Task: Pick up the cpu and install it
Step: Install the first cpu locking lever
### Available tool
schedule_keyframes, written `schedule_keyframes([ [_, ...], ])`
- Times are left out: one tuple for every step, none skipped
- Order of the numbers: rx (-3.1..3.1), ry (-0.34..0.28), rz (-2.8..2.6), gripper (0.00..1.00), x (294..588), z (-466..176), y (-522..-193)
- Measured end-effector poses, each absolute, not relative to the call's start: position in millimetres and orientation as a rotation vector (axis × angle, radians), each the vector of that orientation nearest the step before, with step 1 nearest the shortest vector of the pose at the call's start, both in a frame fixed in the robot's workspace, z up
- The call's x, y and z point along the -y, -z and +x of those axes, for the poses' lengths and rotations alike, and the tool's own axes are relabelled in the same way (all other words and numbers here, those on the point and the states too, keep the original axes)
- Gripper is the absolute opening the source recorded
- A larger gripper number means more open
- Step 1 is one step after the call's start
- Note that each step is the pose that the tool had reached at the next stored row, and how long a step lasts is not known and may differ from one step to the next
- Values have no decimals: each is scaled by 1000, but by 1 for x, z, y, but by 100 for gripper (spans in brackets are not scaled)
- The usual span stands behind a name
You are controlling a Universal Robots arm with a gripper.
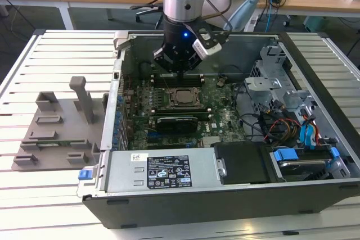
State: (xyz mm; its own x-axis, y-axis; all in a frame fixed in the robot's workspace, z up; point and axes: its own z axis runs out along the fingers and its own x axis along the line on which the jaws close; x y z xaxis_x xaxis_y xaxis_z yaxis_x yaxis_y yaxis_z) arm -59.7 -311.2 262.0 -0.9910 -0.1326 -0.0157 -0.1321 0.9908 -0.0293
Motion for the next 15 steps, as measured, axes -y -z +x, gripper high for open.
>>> schedule_keyframes([
  [-3117,44,-207,11,311,-61,-262],
  [-3117,44,-207,11,311,-62,-262],
  [-3117,44,-207,11,311,-65,-262],
  [-3117,44,-207,11,311,-68,-262],
  [-3117,44,-207,11,311,-69,-262],
  [-3117,44,-207,11,311,-70,-262],
  [-3117,44,-207,11,311,-71,-262],
  [-3117,44,-207,11,311,-72,-262],
  [-3117,44,-207,11,311,-73,-262],
  [-3117,44,-207,11,311,-74,-262],
  [-3117,44,-207,11,311,-75,-262],
  [-3117,44,-207,11,311,-76,-262],
  [-3117,44,-207,11,311,-77,-262],
  [-3117,44,-207,11,311,-78,-262],
  [-3117,44,-207,11,311,-79,-262],
])
